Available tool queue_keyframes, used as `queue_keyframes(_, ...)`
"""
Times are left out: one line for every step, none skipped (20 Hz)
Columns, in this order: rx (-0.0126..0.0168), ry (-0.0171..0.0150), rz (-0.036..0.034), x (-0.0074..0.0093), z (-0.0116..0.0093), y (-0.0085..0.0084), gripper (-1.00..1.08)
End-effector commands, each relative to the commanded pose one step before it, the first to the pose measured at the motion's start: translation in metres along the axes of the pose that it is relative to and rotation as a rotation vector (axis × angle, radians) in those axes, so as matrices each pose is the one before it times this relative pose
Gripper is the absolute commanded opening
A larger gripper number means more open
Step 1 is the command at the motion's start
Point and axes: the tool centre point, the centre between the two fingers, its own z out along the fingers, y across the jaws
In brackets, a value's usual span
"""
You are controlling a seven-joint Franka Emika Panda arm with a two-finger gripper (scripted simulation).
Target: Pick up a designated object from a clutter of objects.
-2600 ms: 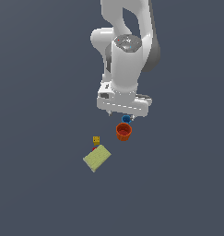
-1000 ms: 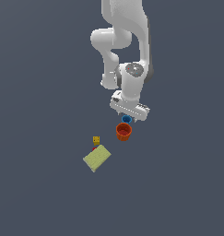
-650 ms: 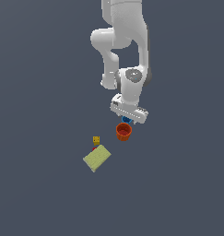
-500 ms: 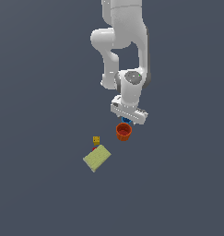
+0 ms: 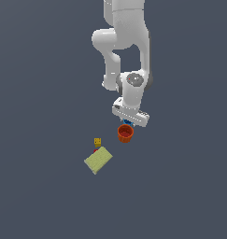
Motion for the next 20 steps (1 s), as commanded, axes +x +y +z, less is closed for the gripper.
queue_keyframes(-0.0012, -0.00111, 0.00115, 0.00008, 0.00091, 0.00074, -1.0)
queue_keyframes(0.0, 0.0, 0.0, 0.0, 0.0, 0.0, -1.0)
queue_keyframes(0.0, 0.0, 0.0, 0.0, 0.0, 0.0, -1.0)
queue_keyframes(0.0, 0.0, 0.0, 0.0, 0.0, 0.0, -1.0)
queue_keyframes(0.00109, 0.00122, -0.00107, -0.00004, -0.00083, -0.0007, -1.0)
queue_keyframes(0.0, 0.0, 0.0, 0.00008, -0.0002, -0.00005, -1.0)
queue_keyframes(0.0, 0.0, 0.0, 0.00023, -0.0006, -0.00015, -1.0)
queue_keyframes(0.0, 0.0, 0.0, 0.00039, -0.001, -0.00024, -1.0)
queue_keyframes(0.0, 0.0, 0.0, 0.00054, -0.0014, -0.00034, -1.0)
queue_keyframes(0.0, 0.0, 0.0, 0.0007, -0.0018, -0.00044, -1.0)
queue_keyframes(0.0, 0.0, 0.0, 0.00085, -0.0022, -0.00054, -1.0)
queue_keyframes(0.0, 0.0, 0.0, 0.00101, -0.0026, -0.00064, -1.0)
queue_keyframes(0.0, 0.0, 0.0, 0.00116, -0.00301, -0.00074, -1.0)
queue_keyframes(0.0, 0.0, 0.0, 0.00132, -0.00341, -0.00084, -1.0)
queue_keyframes(0.0, 0.0, 0.0, 0.00147, -0.00382, -0.00094, -1.0)
queue_keyframes(0.0, 0.0, 0.0, 0.00163, -0.00423, -0.00105, -1.0)
queue_keyframes(0.0, 0.0, 0.0, 0.00178, -0.00464, -0.00116, -1.0)
queue_keyframes(0.00033, -0.00055, -0.00025, 0.0019, -0.00497, -0.00132, -1.0)
queue_keyframes(0.0, 0.0, 0.0, 0.0021, -0.00547, -0.00138, -1.0)
queue_keyframes(0.0, 0.0, 0.0, 0.00226, -0.00589, -0.00149, -1.0)
